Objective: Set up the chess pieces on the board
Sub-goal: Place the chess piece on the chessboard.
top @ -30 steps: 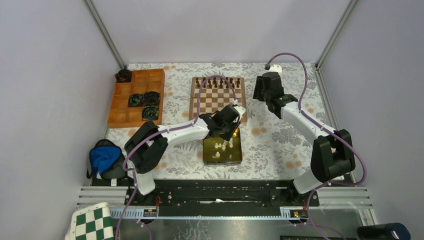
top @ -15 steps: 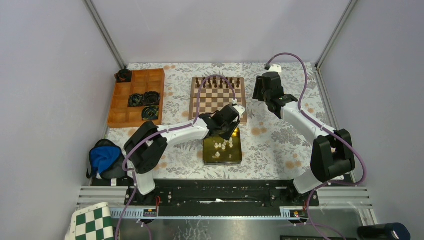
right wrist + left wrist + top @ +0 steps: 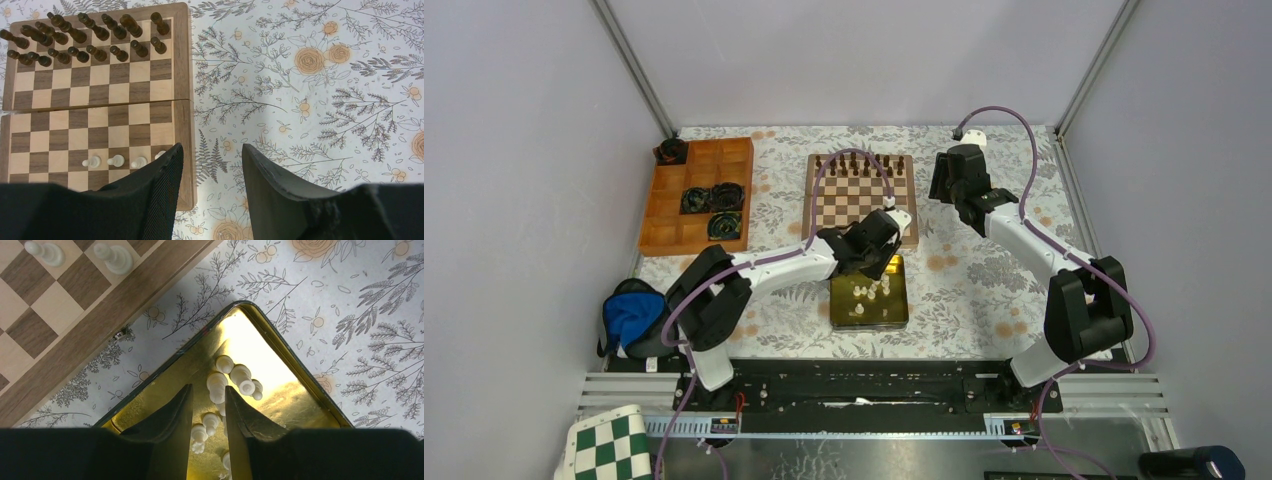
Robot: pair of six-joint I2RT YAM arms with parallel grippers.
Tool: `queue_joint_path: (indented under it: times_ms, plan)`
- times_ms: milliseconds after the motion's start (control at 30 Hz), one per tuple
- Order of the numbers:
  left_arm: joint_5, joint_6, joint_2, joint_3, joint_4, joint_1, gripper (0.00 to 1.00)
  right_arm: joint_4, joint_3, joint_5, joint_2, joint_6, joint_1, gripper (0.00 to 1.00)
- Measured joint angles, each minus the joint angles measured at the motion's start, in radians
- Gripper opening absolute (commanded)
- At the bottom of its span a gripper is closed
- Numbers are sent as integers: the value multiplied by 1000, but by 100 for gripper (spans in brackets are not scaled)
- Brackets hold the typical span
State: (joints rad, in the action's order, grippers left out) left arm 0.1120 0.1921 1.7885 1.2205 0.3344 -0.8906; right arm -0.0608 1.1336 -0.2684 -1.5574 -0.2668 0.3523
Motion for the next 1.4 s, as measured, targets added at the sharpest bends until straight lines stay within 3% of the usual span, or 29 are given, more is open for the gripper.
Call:
queue_joint_path:
  times_ms: [1400]
  plan:
    - [-30, 1, -1, -28, 0, 0, 36, 1, 0, 1, -11, 0, 0, 54]
